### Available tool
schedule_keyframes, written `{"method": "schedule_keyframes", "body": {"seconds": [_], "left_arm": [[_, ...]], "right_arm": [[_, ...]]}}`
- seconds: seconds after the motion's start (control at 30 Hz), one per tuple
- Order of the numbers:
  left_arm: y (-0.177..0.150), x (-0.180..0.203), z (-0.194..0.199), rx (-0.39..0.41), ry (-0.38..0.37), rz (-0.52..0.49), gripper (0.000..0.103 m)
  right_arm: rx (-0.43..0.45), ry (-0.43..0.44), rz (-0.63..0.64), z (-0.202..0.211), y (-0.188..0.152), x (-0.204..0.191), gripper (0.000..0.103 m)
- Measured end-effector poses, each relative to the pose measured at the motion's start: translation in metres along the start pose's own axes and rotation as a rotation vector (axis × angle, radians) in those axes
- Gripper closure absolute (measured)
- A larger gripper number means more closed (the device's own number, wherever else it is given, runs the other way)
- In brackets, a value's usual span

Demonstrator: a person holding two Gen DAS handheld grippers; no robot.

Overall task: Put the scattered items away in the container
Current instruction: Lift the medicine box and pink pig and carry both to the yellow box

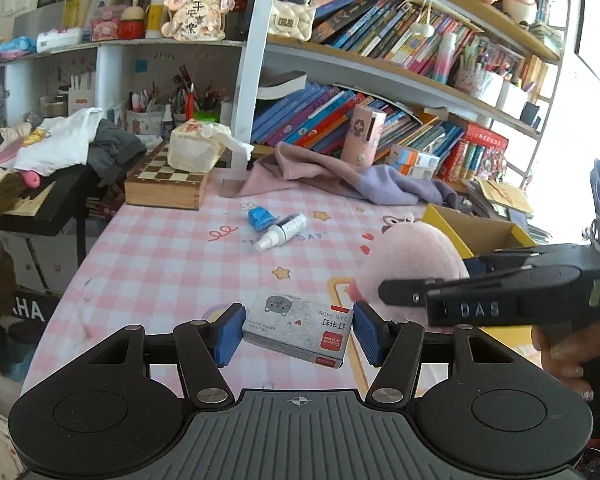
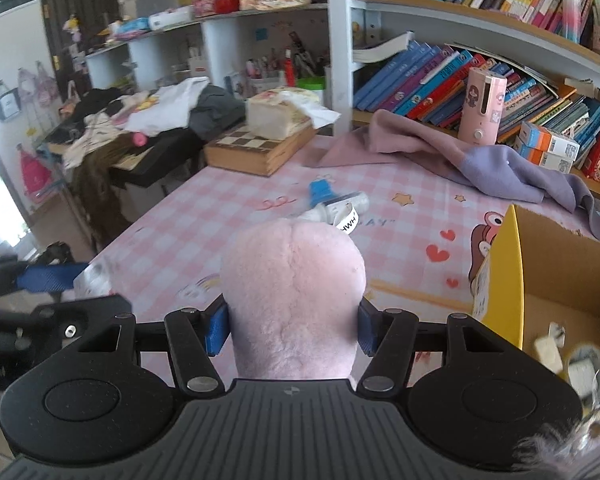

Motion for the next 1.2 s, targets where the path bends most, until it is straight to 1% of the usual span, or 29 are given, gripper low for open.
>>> {"method": "schedule_keyframes", "body": {"seconds": [0.17,0.37,0.53,0.73,1.2], "left_arm": [[-0.024,0.012,0.028,0.001,-0.024,-0.009,0.045],[-0.050,0.024,0.051,-0.004,-0.057,-0.017,0.045],[-0.059,0.035,0.063,-0.003,-0.090,-0.031,0.045],[-0.068,0.053,0.064,-0.017,-0.160,-0.044,0.045],[-0.078,0.108,0.051,-0.062,-0.319,-0.141,0.045]], "right_arm": [[0.005,-0.008,0.022,0.030,-0.034,-0.022,0.045],[-0.006,-0.056,0.037,0.062,-0.077,-0.036,0.045],[-0.016,-0.096,-0.006,0.083,-0.100,-0.036,0.045],[-0.030,-0.147,-0.048,0.100,-0.117,-0.027,0.045],[-0.054,-0.277,-0.165,0.137,-0.155,0.006,0.045]]}}
Point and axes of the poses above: each gripper's, at about its wrist camera, not at the fingertips, and z roughly against the way its jaws point, x to its right, y to its top, the point moved 8 cm from there along -z, roughly the way its jaws point, and after that the axes turned 4 degrees about -x, right-handed, at the moved point
